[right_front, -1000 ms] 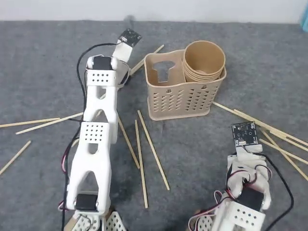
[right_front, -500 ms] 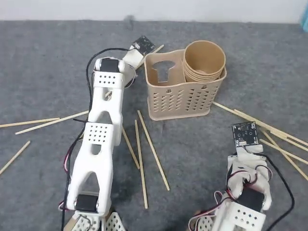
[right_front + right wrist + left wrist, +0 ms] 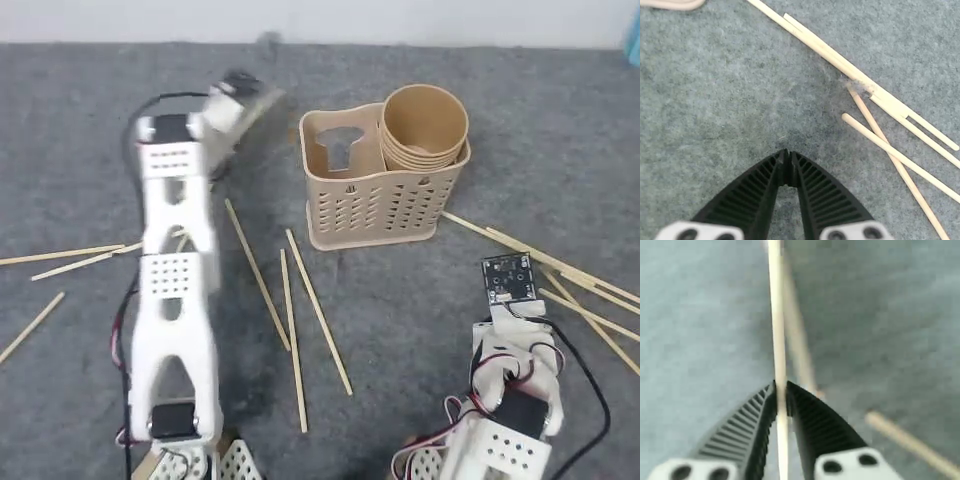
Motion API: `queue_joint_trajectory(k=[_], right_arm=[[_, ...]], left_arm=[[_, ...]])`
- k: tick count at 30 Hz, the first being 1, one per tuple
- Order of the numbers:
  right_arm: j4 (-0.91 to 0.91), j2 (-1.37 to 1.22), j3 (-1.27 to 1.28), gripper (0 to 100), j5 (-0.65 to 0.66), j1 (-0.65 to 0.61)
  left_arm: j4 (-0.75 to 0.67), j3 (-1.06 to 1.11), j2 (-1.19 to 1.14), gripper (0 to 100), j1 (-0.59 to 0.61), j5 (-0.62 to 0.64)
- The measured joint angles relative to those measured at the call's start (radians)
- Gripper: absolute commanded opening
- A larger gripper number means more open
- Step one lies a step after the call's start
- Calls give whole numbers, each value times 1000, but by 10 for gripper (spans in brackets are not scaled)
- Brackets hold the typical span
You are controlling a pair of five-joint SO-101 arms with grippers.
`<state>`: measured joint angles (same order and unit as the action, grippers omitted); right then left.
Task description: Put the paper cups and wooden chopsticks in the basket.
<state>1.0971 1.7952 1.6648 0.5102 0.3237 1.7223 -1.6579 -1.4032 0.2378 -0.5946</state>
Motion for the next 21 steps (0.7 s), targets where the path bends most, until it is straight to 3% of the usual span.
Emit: queue_joint_trajectory(k=[7,21], right_arm=[[0,0,0,9,0,0],[0,0,0,9,0,0]], left_arm=[[0,219,166,10,92,2],[-51,1275,999,10,35,-51]])
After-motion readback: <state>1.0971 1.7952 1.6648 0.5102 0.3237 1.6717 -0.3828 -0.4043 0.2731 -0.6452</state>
